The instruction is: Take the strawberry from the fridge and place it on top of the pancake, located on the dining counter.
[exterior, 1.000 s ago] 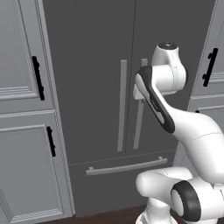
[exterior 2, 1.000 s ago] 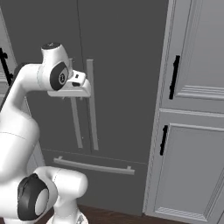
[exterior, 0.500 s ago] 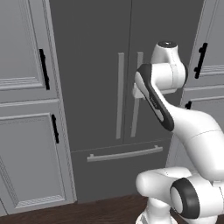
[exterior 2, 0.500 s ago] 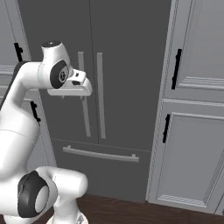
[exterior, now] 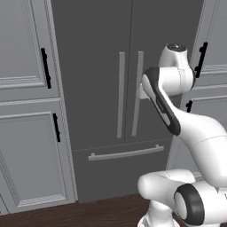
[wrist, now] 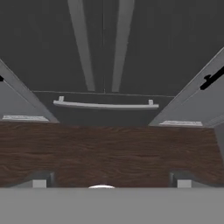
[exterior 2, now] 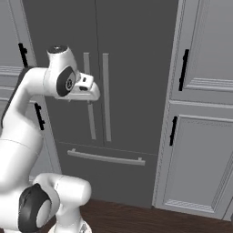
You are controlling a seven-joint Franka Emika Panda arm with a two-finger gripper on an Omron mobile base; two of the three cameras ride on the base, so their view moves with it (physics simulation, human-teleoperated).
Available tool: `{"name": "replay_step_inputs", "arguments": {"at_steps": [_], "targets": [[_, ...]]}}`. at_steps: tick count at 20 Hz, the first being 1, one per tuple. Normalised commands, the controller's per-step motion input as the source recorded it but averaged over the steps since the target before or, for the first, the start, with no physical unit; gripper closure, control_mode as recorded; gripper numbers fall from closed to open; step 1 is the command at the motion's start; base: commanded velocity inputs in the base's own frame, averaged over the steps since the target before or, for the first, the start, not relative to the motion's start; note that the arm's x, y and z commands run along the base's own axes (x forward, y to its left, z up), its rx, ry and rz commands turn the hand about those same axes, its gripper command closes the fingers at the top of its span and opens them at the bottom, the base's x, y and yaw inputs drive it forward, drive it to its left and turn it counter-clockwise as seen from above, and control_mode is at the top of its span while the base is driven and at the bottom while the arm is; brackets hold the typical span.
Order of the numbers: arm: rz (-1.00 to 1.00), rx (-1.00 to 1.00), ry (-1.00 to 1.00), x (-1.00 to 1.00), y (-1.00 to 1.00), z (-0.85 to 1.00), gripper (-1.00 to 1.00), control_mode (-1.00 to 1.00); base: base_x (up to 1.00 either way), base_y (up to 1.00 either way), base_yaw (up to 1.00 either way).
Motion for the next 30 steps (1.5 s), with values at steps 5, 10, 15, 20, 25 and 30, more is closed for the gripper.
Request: {"name": "replay_step_inputs", "arguments": {"at_steps": [5,10,15,20,25,30], "targets": [[0.00,0.06,-0.38,0.89,-0.24,-0.05,-1.00,-1.00,0.00,0.00,0.00],[0.00,0.00,-0.07,0.99,0.06,-0.04,-1.00,-1.00,0.00,0.00,0.00],[0.00,0.00,0.08,0.89,-0.25,-0.04,-1.00,-1.00,0.00,0.00,0.00],[-0.01,-0.02,0.02,0.89,-0.06,-0.12,-1.00,-1.00,0.00,0.00,0.00],[-0.02,0.00,-0.07,0.67,0.00,-0.05,-1.00,-1.00,0.00,0.00,0.00],[-0.04,0.00,-0.30,0.45,0.00,-0.21,-1.00,-1.00,0.00,0.00,0.00]]}}
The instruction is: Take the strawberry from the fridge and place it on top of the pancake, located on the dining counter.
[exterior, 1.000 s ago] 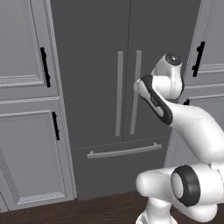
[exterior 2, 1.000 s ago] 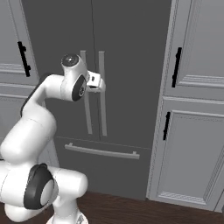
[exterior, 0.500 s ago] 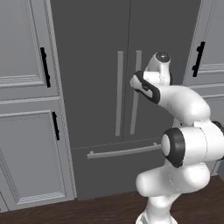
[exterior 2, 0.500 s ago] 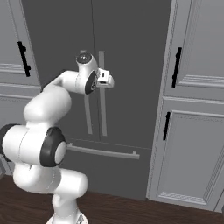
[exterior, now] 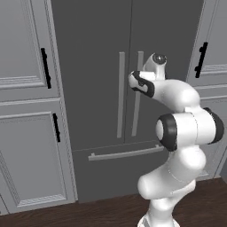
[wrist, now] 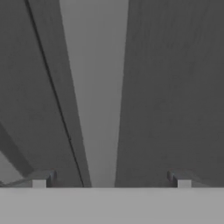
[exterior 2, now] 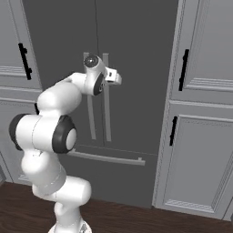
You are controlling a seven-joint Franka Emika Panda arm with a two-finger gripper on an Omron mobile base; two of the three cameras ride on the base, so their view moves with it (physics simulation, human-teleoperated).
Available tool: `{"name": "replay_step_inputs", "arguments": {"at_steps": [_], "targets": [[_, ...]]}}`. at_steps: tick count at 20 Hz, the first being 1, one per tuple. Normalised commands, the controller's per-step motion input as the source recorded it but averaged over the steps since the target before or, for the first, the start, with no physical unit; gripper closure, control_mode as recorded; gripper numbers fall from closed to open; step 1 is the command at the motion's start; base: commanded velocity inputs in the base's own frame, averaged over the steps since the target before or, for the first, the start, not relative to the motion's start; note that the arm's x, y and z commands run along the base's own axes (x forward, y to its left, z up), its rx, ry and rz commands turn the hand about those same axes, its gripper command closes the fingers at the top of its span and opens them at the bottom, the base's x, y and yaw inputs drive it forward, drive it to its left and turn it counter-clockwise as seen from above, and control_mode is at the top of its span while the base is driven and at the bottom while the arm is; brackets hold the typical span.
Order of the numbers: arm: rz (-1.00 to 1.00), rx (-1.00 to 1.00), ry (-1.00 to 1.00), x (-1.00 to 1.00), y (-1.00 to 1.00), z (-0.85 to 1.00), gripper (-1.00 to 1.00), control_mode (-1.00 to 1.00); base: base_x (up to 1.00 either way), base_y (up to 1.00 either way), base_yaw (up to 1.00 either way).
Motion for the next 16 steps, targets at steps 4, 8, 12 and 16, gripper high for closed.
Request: {"name": "replay_step_inputs", "arguments": {"at_steps": [4,8,12,16], "targets": [[-0.05,0.00,-0.27,0.56,0.00,-0.11,-1.00,-1.00,0.00,0.00,0.00],[0.00,0.00,0.01,0.74,-0.14,0.00,-1.00,-1.00,0.00,0.00,0.00],[0.00,0.00,0.00,0.57,-0.06,0.00,-1.00,-1.00,0.00,0.00,0.00],[0.00,0.00,0.02,0.26,-0.03,0.00,1.00,-1.00,0.00,0.00,0.00]]}}
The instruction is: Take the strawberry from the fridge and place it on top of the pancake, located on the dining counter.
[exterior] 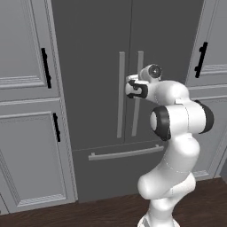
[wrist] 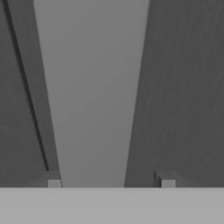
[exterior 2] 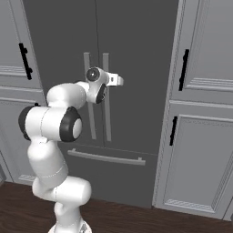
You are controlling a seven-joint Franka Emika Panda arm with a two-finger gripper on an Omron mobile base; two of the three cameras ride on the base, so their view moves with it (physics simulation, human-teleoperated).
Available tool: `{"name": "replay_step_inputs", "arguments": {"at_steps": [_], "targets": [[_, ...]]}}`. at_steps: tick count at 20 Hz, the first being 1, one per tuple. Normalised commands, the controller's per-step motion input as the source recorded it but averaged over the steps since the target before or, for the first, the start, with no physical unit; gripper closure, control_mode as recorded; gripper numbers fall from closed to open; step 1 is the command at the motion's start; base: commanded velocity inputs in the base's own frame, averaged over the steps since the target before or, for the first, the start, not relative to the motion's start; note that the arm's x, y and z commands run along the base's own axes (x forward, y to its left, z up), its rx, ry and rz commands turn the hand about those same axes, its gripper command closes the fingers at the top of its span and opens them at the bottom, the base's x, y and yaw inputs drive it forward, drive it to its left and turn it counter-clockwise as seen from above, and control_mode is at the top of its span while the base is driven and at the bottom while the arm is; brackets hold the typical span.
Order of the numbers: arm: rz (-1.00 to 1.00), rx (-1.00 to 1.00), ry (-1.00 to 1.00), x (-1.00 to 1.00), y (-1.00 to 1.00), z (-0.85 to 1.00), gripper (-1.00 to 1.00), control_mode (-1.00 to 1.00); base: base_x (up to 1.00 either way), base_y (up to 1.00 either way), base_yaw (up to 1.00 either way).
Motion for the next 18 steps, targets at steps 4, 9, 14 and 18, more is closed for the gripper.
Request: {"name": "replay_step_inputs", "arguments": {"at_steps": [4,9,14,18], "targets": [[0.00,0.01,0.07,-0.26,-0.07,0.02,1.00,-1.00,0.00,0.00,0.00],[0.00,0.05,0.00,-0.98,-0.43,0.07,1.00,-1.00,0.00,0.00,0.00],[0.00,0.09,0.00,-1.00,-0.63,0.11,1.00,-1.00,0.00,0.00,0.00],[0.00,0.09,0.00,-1.00,-0.74,0.14,1.00,-1.00,0.00,0.00,0.00]]}}
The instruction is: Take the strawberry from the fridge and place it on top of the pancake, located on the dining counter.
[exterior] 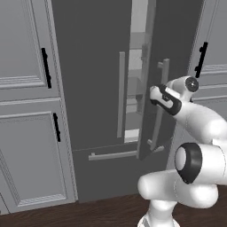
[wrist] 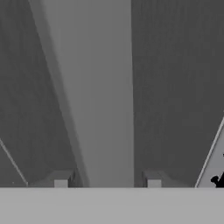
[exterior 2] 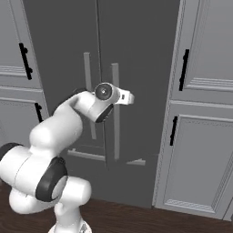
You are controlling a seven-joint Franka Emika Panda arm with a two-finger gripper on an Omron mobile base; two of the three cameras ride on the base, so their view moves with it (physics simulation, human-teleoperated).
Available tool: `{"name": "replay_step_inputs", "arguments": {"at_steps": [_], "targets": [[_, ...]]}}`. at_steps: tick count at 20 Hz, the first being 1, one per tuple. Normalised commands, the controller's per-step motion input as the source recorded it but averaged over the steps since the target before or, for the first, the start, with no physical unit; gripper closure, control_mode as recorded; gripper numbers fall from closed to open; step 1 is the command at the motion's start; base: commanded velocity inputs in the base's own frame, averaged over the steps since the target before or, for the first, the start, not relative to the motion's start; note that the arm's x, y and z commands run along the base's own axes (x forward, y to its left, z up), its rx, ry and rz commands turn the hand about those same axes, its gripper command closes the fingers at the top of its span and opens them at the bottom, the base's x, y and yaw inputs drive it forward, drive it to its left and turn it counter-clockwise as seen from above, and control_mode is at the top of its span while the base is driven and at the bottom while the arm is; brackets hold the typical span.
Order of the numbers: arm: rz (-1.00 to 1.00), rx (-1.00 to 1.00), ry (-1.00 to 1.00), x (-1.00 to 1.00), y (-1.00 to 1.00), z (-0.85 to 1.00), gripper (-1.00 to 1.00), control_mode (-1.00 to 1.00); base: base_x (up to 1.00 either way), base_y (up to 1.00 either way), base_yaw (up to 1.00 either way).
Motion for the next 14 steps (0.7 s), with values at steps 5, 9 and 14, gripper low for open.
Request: {"name": "replay_step_inputs", "arguments": {"at_steps": [5,9,14], "targets": [[-0.01,0.21,0.13,-0.99,-0.89,0.25,1.00,-1.00,0.00,0.00,0.00],[-0.04,0.22,0.20,-1.00,-0.99,0.21,-1.00,-1.00,0.00,0.00,0.00],[-0.01,0.06,0.02,-1.00,-0.45,0.51,-1.00,-1.00,0.00,0.00,0.00]]}}
